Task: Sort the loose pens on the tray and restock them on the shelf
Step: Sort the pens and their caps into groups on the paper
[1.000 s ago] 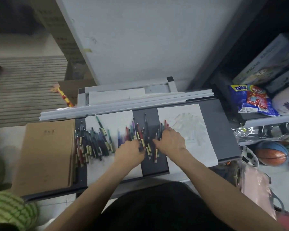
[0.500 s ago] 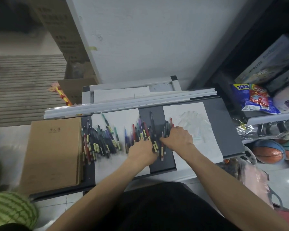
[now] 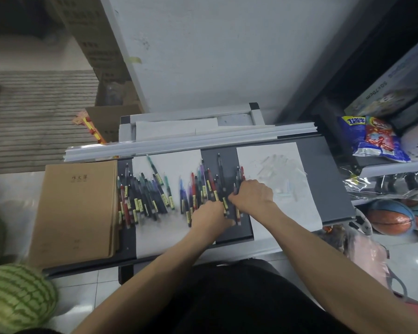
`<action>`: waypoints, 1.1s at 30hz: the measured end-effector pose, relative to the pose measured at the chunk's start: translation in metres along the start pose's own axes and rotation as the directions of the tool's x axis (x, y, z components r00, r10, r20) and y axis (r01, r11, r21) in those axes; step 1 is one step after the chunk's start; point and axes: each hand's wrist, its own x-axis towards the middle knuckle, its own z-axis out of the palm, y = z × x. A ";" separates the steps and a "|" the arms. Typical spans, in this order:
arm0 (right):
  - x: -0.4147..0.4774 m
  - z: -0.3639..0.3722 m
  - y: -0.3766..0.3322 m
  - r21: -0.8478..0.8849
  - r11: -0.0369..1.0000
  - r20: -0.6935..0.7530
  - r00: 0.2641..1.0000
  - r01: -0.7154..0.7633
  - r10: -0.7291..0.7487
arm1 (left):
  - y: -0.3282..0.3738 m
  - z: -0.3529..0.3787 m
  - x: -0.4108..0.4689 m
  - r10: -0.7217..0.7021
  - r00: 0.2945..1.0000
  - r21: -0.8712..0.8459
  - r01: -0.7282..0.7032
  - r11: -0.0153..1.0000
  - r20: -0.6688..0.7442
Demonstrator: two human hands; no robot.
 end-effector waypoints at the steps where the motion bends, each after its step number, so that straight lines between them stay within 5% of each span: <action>1: 0.001 0.000 0.000 -0.018 1.000 -0.007 1.000 0.003 -0.003 | 0.000 0.000 0.000 -0.007 1.000 -0.013 0.007 1.000 -0.006; 10: 0.006 0.005 0.011 -0.047 0.998 -0.063 0.997 0.049 -0.052 | -0.010 0.001 0.000 -0.060 0.998 -0.166 0.054 0.985 -0.029; 16: 0.001 0.009 0.026 0.057 0.997 -0.092 0.994 0.059 -0.053 | -0.022 -0.010 -0.005 -0.024 0.993 -0.263 -0.007 0.965 -0.116; 20: -0.005 0.012 0.034 0.259 0.964 -0.119 0.993 0.056 -0.026 | -0.037 -0.030 -0.013 -0.171 0.955 -0.343 0.082 0.936 -0.240; 26: -0.002 0.015 0.027 0.837 0.547 0.012 1.000 -0.017 0.013 | -0.046 -0.043 -0.011 -0.361 0.910 -0.352 0.275 0.895 -0.205; 29: 0.001 0.020 0.025 0.936 0.347 0.098 0.991 -0.062 -0.086 | -0.038 -0.039 -0.007 -0.401 0.899 -0.275 0.346 0.897 -0.175; 33: 0.005 0.020 0.029 0.967 0.224 0.153 0.979 -0.121 -0.132 | -0.027 -0.040 -0.001 -0.481 0.861 -0.298 0.420 0.857 -0.168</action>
